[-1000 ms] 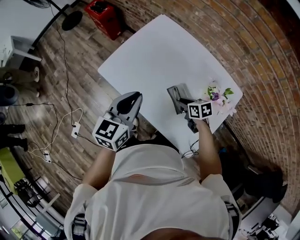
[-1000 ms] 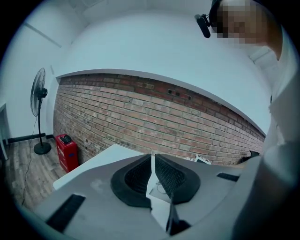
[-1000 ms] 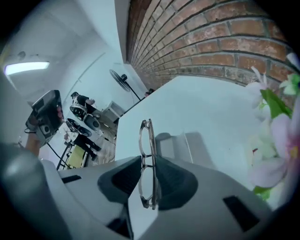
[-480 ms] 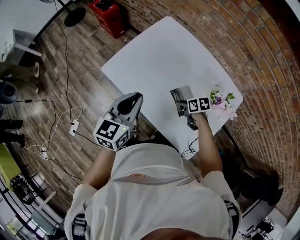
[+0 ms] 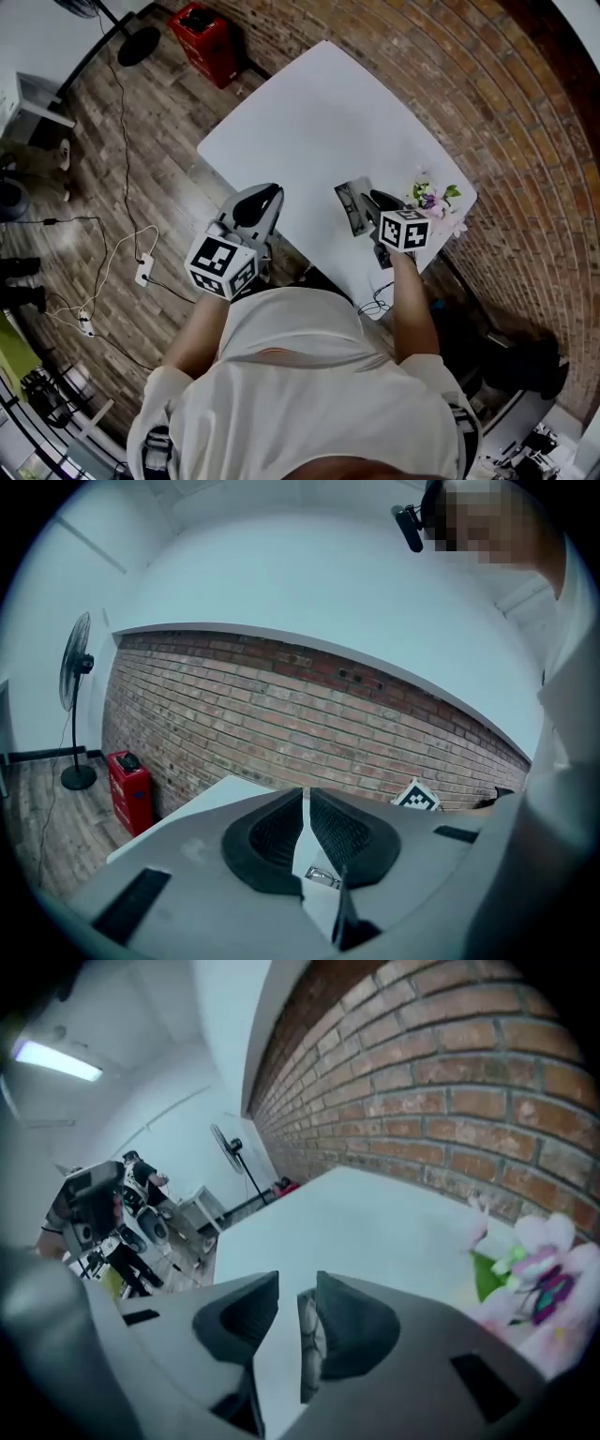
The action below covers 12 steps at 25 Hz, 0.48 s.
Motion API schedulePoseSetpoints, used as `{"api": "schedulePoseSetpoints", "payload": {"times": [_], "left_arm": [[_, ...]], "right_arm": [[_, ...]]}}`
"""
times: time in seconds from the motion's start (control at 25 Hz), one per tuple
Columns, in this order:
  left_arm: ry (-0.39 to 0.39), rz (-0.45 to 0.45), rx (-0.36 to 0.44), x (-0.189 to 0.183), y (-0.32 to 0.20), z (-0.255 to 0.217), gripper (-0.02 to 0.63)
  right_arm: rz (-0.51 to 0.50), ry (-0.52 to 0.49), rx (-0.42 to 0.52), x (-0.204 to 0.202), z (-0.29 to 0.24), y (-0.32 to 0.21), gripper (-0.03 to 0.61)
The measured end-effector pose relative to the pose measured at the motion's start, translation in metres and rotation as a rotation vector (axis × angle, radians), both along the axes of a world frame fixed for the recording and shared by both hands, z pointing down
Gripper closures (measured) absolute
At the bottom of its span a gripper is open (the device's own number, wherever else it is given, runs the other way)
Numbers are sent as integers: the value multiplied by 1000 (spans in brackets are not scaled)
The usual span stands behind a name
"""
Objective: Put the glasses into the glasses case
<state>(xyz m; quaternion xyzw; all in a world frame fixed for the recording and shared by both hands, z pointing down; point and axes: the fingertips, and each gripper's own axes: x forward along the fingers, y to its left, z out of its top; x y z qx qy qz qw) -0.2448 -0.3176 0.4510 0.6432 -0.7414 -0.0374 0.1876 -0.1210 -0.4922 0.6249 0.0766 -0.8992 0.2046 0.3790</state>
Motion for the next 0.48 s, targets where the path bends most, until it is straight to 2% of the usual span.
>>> {"api": "schedulePoseSetpoints", "payload": {"times": [0.24, 0.48], "left_arm": [[-51, 61, 78, -5, -14, -34, 580], [-83, 141, 151, 0, -30, -65, 580]], "right_arm": [[114, -297, 209, 4, -127, -16, 519], [242, -483, 411, 36, -232, -15, 528]]}}
